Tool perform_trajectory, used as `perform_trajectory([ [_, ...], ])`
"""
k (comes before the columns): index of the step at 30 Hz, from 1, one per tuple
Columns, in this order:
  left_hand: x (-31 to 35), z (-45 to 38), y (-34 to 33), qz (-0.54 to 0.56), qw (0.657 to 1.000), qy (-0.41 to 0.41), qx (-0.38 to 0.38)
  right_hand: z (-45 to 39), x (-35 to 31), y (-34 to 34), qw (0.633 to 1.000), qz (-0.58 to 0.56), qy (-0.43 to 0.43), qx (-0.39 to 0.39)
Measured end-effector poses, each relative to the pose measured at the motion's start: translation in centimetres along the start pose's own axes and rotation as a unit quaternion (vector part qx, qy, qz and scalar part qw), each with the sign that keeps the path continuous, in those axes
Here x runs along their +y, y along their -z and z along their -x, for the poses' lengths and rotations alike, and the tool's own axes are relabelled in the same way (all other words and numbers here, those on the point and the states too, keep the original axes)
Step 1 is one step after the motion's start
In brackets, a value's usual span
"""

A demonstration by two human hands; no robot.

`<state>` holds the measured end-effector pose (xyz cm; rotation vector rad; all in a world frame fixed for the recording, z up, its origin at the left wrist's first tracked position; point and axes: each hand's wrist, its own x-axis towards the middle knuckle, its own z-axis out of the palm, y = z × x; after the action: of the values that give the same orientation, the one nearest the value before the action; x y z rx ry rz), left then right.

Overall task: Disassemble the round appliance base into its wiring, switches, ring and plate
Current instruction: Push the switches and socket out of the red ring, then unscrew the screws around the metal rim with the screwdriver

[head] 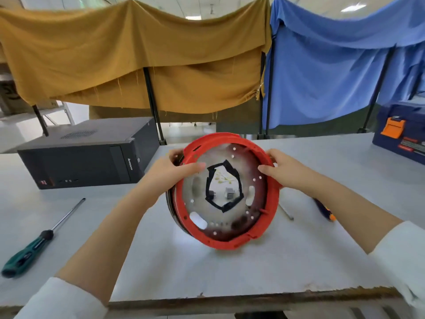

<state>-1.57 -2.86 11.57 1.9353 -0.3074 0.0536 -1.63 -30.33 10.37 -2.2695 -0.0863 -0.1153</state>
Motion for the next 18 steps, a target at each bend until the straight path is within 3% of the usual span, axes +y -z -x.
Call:
perform_trajectory([
  [3, 1.8, 0.6, -0.7, -0.110, 0.983, -0.141, 0.043, 0.7, 0.0, 1.1, 0.977, -0.204, -0.041, -0.055],
  [6, 2.2, 1.7, -1.9, -0.302, 0.907, -0.290, 0.036, 0.9, 1.0, 2.3, 0.929, -0.341, -0.112, -0.085],
  [12, 0.5, 3.7, -5.4, -0.443, 0.795, -0.414, 0.017, 2.3, 2.7, 1.1, 0.936, -0.289, -0.188, -0.074],
  [16, 0.4, 4.9, -6.9, -0.352, 0.826, -0.437, -0.053, 2.6, 3.2, 0.2, 0.928, -0.296, -0.225, -0.022],
  [18, 0.3, 5.3, -7.0, -0.280, 0.868, -0.406, -0.064, 2.7, 3.4, -0.2, 0.934, -0.284, -0.217, -0.011],
])
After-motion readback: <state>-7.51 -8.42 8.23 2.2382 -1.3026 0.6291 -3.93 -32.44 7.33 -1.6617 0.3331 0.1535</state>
